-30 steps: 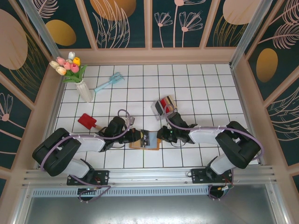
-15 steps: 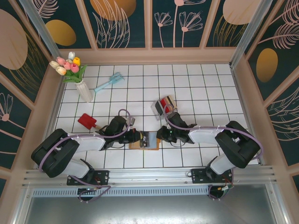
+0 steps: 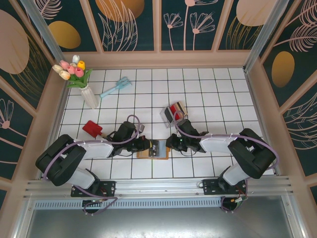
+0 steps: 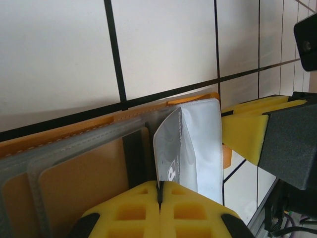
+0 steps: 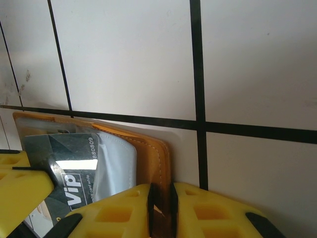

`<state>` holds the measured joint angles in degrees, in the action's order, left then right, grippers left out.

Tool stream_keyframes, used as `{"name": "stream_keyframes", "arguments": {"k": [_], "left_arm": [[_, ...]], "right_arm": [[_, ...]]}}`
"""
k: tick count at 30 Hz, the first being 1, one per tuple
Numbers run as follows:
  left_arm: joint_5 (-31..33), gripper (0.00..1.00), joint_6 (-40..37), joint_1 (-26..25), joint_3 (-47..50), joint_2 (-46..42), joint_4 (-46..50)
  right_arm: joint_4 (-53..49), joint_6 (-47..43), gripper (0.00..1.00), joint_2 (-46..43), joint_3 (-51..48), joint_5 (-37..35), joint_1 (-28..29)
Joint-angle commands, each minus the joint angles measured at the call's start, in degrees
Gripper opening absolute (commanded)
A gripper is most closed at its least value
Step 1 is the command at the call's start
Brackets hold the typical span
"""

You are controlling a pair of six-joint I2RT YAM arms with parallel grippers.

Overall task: Put the credit cards into the card holder
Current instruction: Insert the credit card into the card slot.

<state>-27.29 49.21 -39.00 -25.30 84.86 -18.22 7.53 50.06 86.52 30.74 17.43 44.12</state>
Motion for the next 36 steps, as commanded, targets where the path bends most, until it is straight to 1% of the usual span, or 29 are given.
{"name": "stream_keyframes", "arguments": {"k": [1, 3, 5, 7, 8, 11, 13, 18, 28, 30, 36], "left_arm": [[-3.25, 0.05, 0.41, -0.59, -1.55, 2.42, 0.03], [-4.50, 0.06, 0.53, -0.61, -1.71, 3.14, -0.66], [-4.42, 0.05, -0.33, -0.57, -2.03, 3.13, 0.66], [-2.01, 0.04, -1.75, -0.62, -2.46, 2.03, 4.75], [0.62, 0.02, -2.09, -0.57, -2.28, 0.84, 7.15], [6.68, 0.02, -0.38, -0.60, -1.11, -3.32, 10.88], [8.41, 0.03, 1.45, -0.59, -0.19, -4.82, 11.39], [6.53, 0.03, 4.55, -0.58, 1.39, -4.53, 8.25], [8.65, 0.02, 2.76, -0.60, -1.20, -6.49, 16.17], [8.75, 0.03, 2.57, -0.58, -0.74, -6.98, 15.47], [4.96, 0.02, 1.46, -0.63, -1.39, -4.41, 13.93]], "right_arm": [[1.19, 0.60, 0.20, 1.88, 1.08, 0.32, 1.54], [1.17, 0.56, 0.20, 1.95, 1.18, 0.16, 1.58], [1.22, 0.73, 0.20, 2.00, 1.17, 0.06, 1.61], [0.95, 0.78, 0.20, 1.91, 1.32, -0.15, 1.67], [0.83, 0.78, 0.20, 1.83, 1.38, -0.41, 1.67], [0.02, 0.48, 0.20, 2.02, 1.91, -0.82, 1.67], [-0.23, 0.39, 0.20, 1.94, 1.95, -0.84, 1.67], [-0.26, 0.21, 0.20, 2.06, 1.95, -0.81, 1.67], [-0.39, -0.03, 0.20, 2.31, 2.32, -0.80, 1.67], [-0.20, 0.10, 0.20, 2.27, 2.22, -0.88, 1.76], [-0.50, -0.21, 0.20, 2.84, 2.65, -0.66, 1.76]]}}
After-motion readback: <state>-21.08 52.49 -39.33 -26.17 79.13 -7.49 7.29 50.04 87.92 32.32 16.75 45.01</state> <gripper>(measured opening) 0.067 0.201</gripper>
